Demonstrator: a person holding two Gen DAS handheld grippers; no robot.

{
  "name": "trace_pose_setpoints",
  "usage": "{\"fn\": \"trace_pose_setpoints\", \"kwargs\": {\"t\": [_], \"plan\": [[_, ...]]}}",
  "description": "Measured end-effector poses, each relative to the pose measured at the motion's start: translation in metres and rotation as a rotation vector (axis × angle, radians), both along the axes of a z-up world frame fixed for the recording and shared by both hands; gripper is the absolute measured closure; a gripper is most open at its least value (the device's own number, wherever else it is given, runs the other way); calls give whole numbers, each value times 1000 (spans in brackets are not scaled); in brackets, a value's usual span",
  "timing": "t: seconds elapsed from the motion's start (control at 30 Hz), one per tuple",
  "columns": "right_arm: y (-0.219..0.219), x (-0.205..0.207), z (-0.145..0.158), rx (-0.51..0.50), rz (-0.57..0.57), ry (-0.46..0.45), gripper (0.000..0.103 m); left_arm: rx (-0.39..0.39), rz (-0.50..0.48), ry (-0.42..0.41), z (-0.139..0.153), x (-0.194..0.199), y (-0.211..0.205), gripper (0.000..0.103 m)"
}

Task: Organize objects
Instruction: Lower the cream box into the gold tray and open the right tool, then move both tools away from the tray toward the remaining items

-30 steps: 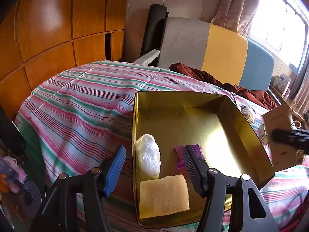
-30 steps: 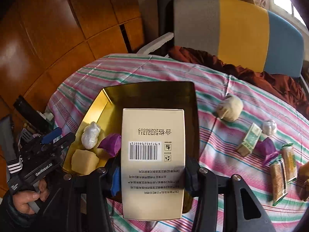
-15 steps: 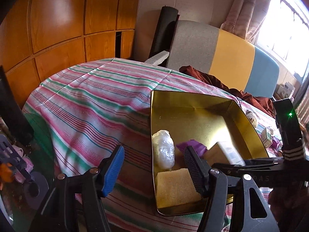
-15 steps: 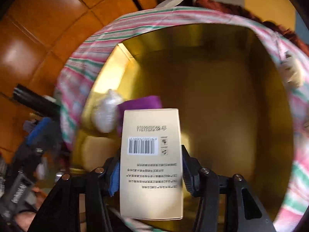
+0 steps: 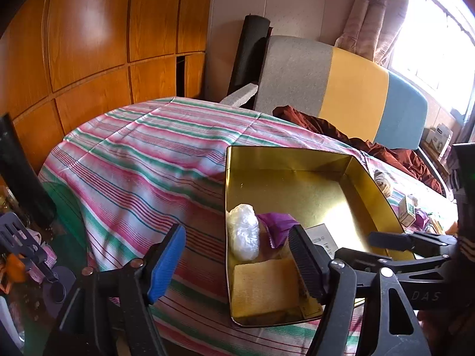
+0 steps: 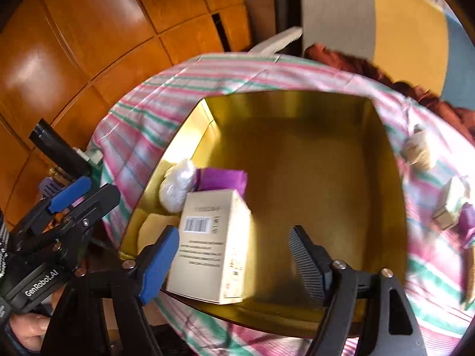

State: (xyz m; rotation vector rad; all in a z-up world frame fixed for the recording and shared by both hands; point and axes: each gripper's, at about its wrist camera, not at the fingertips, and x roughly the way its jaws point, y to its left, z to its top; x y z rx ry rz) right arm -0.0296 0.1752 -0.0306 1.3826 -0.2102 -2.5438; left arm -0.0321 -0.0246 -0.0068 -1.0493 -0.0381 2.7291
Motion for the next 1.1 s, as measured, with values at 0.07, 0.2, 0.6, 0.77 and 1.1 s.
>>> {"fn": "trace_pose_setpoints", "kwargs": {"t": [0.07, 0.2, 0.6, 0.77, 1.1], "plan": [[3, 2, 5, 22, -17, 23, 21, -8, -7, 10, 3, 3, 3, 30], [10, 5, 11, 68, -49, 61, 20, -16, -21, 22, 8, 8, 9, 29], [29, 22, 23, 168, -121, 132, 20, -36, -79, 37, 16, 20, 33, 26], [48, 28, 26, 175, -163, 148, 18, -40, -115, 42, 20, 23, 45, 20], [114, 39, 19, 180, -308, 101, 18, -47, -189, 40, 20, 28, 73, 20]]}}
